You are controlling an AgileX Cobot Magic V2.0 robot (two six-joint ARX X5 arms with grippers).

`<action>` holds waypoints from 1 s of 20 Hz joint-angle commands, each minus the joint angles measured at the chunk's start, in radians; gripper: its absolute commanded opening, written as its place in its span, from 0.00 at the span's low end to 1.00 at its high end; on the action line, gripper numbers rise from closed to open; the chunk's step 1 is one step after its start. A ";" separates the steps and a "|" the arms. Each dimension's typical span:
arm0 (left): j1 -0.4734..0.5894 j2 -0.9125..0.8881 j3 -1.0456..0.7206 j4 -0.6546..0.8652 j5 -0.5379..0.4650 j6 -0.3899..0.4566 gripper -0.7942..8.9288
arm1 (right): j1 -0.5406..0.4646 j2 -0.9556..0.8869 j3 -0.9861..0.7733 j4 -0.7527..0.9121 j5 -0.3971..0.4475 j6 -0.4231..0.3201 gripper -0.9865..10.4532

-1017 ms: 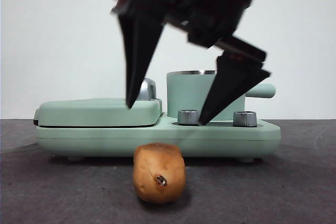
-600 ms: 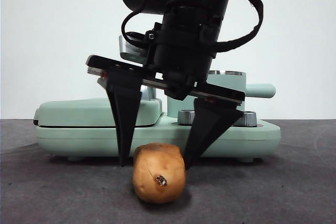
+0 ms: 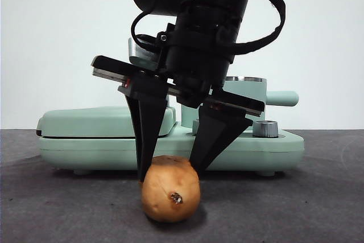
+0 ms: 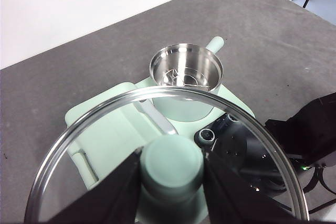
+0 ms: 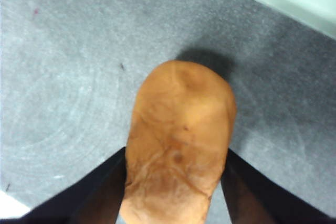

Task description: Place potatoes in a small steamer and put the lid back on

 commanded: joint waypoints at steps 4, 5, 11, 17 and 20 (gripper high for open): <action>-0.002 0.010 0.031 0.027 0.000 -0.003 0.20 | -0.058 -0.006 0.210 -0.179 0.000 -0.073 0.28; -0.002 0.013 0.031 0.027 0.000 -0.003 0.20 | -0.084 -0.006 0.267 -0.224 0.001 -0.098 0.28; -0.002 0.047 0.031 0.032 0.000 -0.004 0.20 | -0.297 0.025 0.569 -0.317 0.000 -0.253 0.28; -0.002 0.067 0.031 0.035 0.001 -0.004 0.20 | -0.452 0.163 0.754 -0.366 -0.027 -0.310 0.28; -0.002 0.068 0.031 0.035 0.001 -0.004 0.20 | -0.486 0.234 0.811 -0.369 -0.038 -0.312 0.28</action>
